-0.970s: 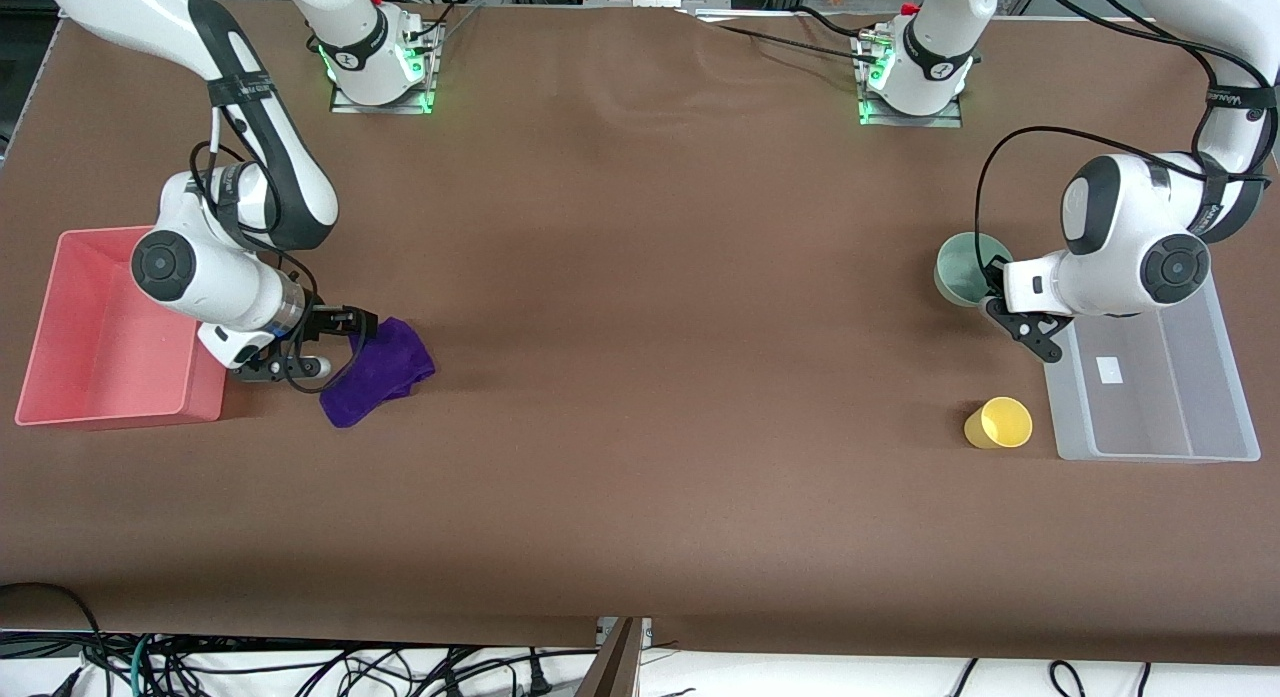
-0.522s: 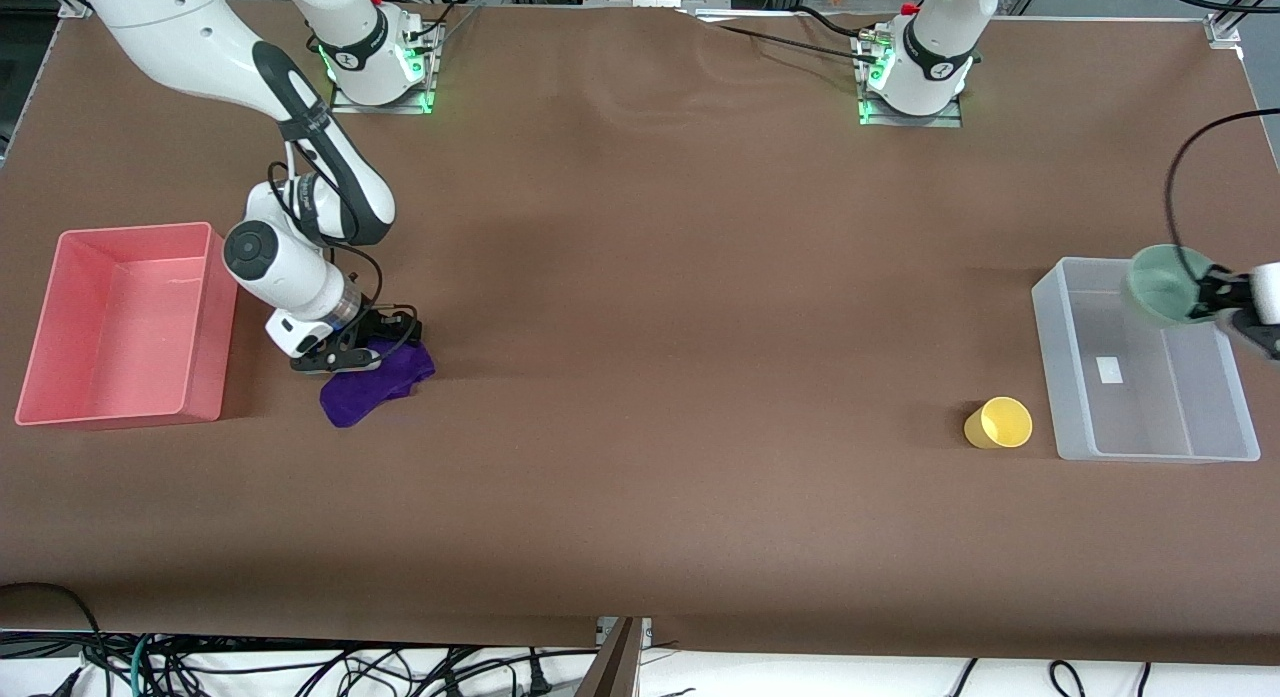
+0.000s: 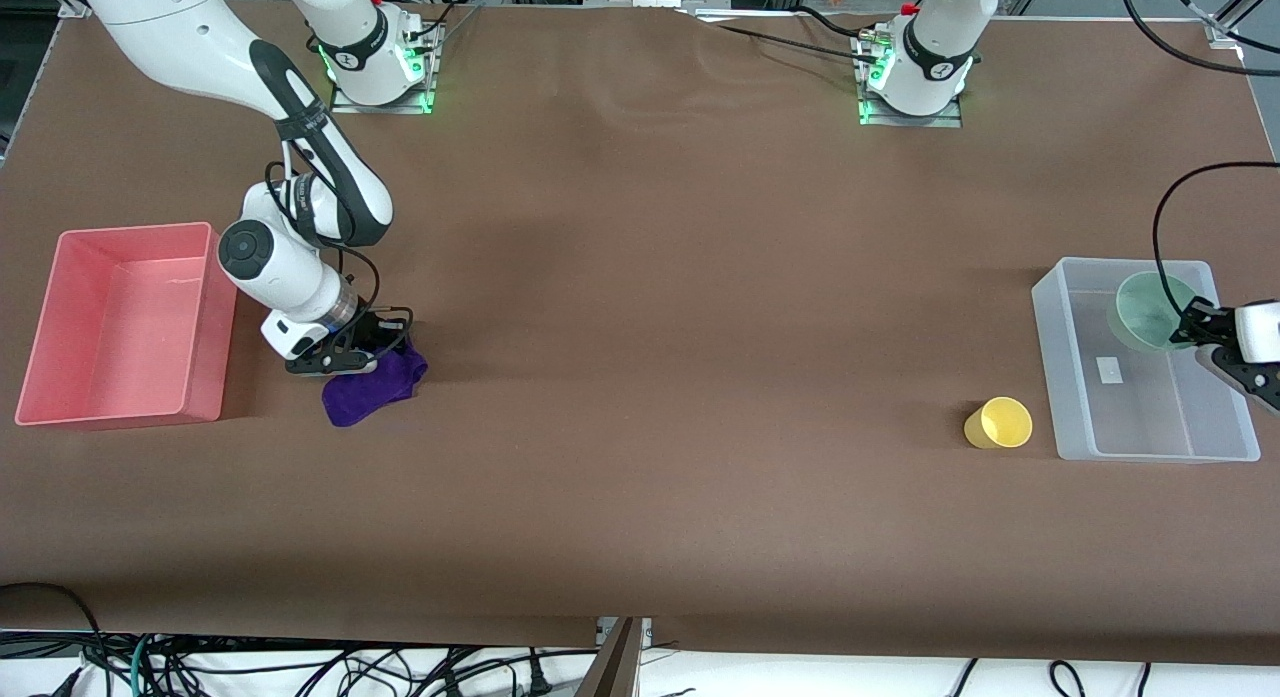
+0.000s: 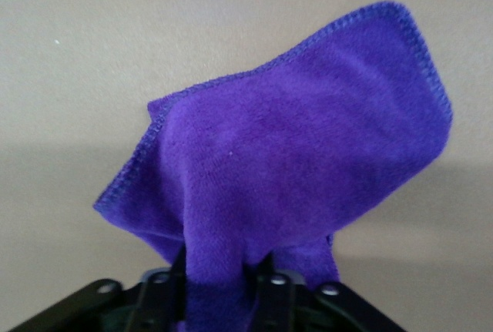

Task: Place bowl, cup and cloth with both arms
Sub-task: 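Lift the bowl into the clear bin while the right gripper grasps the cloth, then carry the purple cloth with the right gripper into the pink bin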

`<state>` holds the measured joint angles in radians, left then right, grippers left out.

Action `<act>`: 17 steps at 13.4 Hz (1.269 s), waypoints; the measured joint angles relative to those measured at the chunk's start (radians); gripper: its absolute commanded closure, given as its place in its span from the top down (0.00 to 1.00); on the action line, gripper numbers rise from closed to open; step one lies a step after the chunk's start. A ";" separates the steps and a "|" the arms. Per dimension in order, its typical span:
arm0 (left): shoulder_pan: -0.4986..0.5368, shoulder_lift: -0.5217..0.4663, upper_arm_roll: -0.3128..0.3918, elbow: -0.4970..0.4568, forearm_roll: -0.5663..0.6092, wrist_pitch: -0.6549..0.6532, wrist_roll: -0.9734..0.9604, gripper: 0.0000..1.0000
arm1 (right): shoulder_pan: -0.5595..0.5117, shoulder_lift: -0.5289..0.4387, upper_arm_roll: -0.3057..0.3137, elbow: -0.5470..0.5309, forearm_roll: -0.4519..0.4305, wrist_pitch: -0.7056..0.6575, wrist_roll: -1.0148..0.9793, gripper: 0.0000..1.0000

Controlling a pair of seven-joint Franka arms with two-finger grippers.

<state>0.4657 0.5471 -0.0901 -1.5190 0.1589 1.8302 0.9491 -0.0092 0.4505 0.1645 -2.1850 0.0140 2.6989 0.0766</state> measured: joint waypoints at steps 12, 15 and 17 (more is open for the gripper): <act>0.058 0.195 0.000 0.043 0.000 0.206 -0.002 1.00 | -0.037 -0.162 -0.222 0.555 -0.005 -1.054 -0.337 0.00; 0.055 0.172 -0.017 0.075 0.000 0.179 -0.002 1.00 | -0.047 -0.163 -0.374 0.612 -0.046 -1.145 -0.552 0.00; 0.053 0.113 -0.068 0.096 0.000 0.107 -0.025 1.00 | -0.051 -0.156 -0.451 0.612 -0.067 -1.145 -0.668 0.00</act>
<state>0.5184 0.6597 -0.1582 -1.4234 0.1587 1.9377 0.9245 -0.0604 0.2943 -0.2866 -1.5726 -0.0527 1.5541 -0.5913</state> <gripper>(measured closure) 0.115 0.912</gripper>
